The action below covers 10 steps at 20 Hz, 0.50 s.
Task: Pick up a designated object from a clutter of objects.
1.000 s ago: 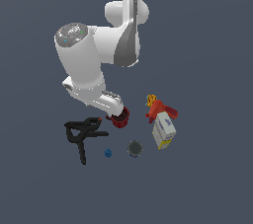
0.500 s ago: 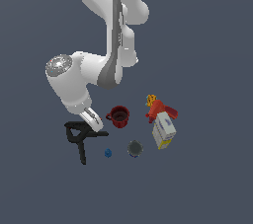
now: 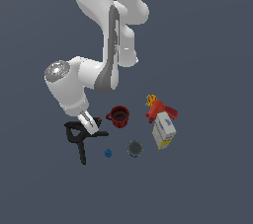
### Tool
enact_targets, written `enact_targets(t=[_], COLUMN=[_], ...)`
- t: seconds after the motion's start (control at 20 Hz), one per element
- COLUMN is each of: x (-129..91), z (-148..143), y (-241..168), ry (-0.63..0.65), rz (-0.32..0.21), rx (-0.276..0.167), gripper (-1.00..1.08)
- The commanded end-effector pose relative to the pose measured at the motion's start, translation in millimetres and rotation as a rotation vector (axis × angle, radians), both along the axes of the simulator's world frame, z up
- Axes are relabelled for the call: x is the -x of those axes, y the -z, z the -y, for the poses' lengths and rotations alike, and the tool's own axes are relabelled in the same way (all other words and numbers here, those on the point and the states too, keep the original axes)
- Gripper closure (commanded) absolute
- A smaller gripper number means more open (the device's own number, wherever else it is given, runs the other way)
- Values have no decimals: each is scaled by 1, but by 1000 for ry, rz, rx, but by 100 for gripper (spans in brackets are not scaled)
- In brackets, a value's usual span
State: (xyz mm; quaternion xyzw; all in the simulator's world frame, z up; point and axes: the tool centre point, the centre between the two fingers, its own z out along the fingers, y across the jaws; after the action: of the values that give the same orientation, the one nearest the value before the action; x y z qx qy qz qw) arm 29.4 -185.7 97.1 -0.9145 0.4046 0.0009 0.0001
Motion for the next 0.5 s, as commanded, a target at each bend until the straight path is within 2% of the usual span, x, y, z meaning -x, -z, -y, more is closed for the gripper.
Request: enact_targets(t=[0.0, 0.45], x=[0, 1], z=[0, 1], y=[3, 41], ry=[0, 5], rz=[0, 1], rx=[0, 1], gripper=[-92, -92])
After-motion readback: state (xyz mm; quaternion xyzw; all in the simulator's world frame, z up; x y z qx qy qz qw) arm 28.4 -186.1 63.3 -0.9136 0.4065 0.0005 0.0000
